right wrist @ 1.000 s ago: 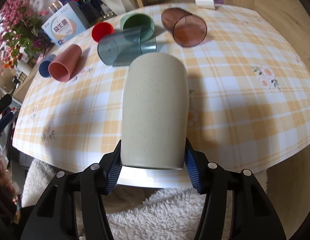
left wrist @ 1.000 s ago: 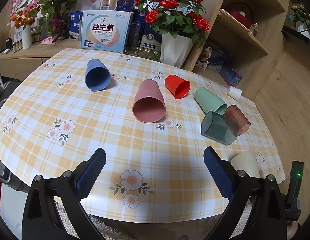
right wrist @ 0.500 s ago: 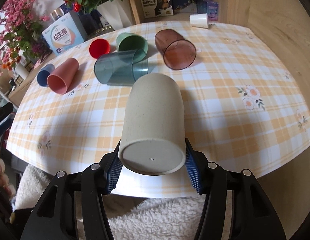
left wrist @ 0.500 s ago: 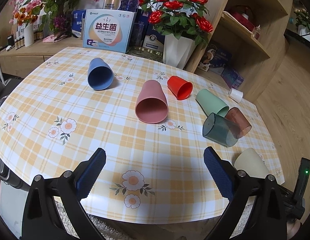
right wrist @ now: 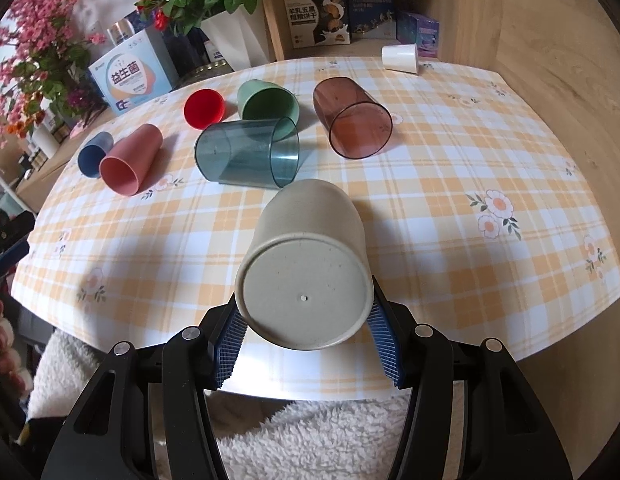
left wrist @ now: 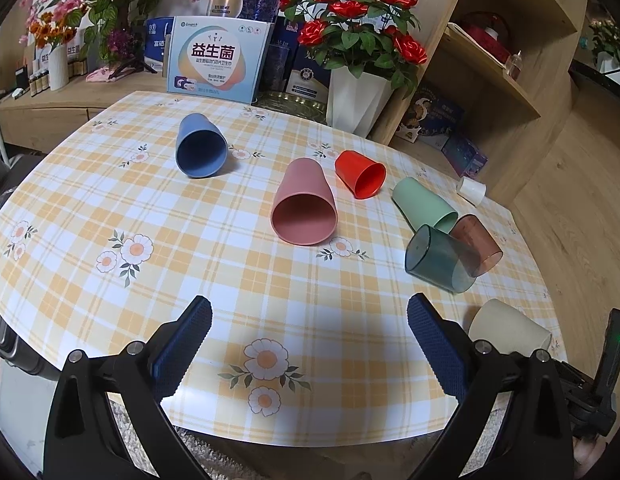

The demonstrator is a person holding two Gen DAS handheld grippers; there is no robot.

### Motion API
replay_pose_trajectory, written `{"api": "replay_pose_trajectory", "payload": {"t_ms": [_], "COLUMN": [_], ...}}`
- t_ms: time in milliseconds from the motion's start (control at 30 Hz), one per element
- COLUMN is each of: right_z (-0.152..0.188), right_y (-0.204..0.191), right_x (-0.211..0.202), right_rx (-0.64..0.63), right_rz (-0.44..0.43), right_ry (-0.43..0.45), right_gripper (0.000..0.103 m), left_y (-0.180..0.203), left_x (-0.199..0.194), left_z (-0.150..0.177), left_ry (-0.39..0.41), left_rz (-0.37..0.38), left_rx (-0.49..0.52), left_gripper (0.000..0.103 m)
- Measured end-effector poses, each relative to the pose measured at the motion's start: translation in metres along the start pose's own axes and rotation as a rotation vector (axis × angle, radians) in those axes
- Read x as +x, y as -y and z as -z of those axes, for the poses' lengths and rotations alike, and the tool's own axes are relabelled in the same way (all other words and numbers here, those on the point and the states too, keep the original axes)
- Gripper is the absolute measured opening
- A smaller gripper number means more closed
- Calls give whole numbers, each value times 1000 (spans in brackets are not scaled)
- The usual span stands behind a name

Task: Flip cup upside down
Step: 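Lower the beige cup upside down onto the table and open the right gripper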

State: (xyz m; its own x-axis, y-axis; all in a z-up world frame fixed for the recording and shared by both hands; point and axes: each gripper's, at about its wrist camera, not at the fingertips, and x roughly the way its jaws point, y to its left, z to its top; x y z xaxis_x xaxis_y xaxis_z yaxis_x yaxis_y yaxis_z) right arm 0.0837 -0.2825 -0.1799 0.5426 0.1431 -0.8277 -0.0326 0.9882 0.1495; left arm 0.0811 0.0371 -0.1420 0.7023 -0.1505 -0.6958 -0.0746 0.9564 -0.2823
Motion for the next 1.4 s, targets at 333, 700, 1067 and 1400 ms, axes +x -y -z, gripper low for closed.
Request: {"api": "replay_pose_trajectory", "payload": {"t_ms": [333, 700, 1067, 1400], "right_z": [-18, -34, -43, -63], "right_y": [1, 7, 0, -1], "right_x": [4, 23, 21, -23], "right_rx": [-19, -17, -39, -23], "right_rz": [3, 2, 4, 5], "right_ry": [9, 3, 19, 116], "right_gripper": [54, 50, 50, 52], "left_y": [-4, -10, -12, -5], "left_x": [0, 1, -2, -39], "left_z": [2, 1, -3, -29], "left_ry": [7, 10, 18, 118], "left_rz": [-4, -19, -29, -80], "left_rx": [-18, -37, -36, 81], "left_gripper": [96, 96, 96, 96]}}
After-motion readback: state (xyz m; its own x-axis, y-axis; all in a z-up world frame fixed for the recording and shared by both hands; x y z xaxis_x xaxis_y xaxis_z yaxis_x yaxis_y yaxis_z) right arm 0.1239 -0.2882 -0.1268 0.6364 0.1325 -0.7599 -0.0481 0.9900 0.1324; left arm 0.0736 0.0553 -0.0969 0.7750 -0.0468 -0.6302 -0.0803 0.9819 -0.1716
